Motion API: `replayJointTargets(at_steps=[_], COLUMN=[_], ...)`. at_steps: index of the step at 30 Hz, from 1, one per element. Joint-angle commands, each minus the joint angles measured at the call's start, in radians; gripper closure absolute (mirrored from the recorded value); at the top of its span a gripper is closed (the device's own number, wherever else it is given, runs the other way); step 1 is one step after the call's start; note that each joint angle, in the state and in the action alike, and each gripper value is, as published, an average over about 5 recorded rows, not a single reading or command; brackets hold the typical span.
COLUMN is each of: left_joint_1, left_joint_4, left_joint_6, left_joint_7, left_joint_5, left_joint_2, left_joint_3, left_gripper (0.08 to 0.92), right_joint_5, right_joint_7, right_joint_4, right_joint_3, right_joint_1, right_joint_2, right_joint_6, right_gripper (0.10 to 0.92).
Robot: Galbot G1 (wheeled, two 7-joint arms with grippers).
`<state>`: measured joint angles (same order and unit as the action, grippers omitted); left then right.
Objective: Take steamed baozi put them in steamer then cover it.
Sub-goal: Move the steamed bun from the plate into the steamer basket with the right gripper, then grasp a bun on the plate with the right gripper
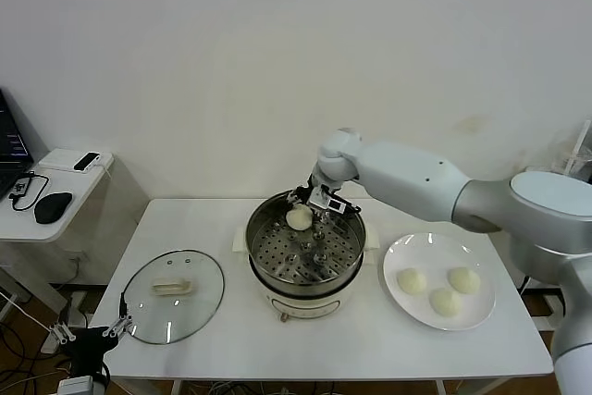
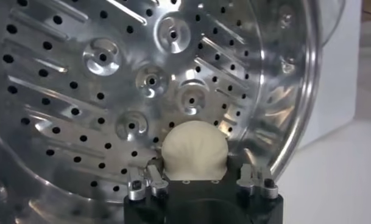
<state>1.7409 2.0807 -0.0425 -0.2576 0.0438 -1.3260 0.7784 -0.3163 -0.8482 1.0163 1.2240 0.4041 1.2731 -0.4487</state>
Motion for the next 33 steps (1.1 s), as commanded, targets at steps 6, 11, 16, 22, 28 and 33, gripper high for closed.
replayJointTargets(at_steps=[6, 11, 16, 22, 28, 33], left_joint_1=[0.002, 0.001, -0.001, 0.000, -0.001, -0.013], left_joint_4=[0.009, 0.011, 0.018, 0.041, 0.054, 0.056], left_joint_6=[-0.002, -0.002, -0.002, -0.004, -0.006, -0.013], left_joint_7=[0.000, 0.000, 0.001, 0.002, 0.004, 0.006], left_joint_5=[0.003, 0.003, 0.003, 0.002, 0.000, -0.001], left_joint_2=[0.000, -0.001, 0.001, 0.007, 0.018, 0.026], left_joint_3=[0.002, -0.002, -0.010, -0.022, -0.043, -0.056], left_gripper=[0.177, 0.177, 0.177, 0.177, 0.177, 0.177], right_joint_5=[0.059, 0.343, 0.447, 0.431, 0.392, 0.344], right_joint_7=[-0.025, -0.116, -0.144, -0.145, -0.144, -0.143], right_joint_4=[0.045, 0.224, 0.397, 0.544, 0.671, 0.724], right_joint_3=[0.010, 0.048, 0.056, 0.037, -0.003, -0.027], right_joint_1=[0.042, 0.165, 0.247, 0.268, 0.203, 0.136], right_joint_2=[-0.015, -0.116, -0.248, -0.446, -0.733, -0.879], right_joint_6=[0.022, 0.276, 0.460, 0.683, 0.756, 0.771], right_gripper=[0.210, 0.203, 0.203, 0.203, 0.203, 0.203])
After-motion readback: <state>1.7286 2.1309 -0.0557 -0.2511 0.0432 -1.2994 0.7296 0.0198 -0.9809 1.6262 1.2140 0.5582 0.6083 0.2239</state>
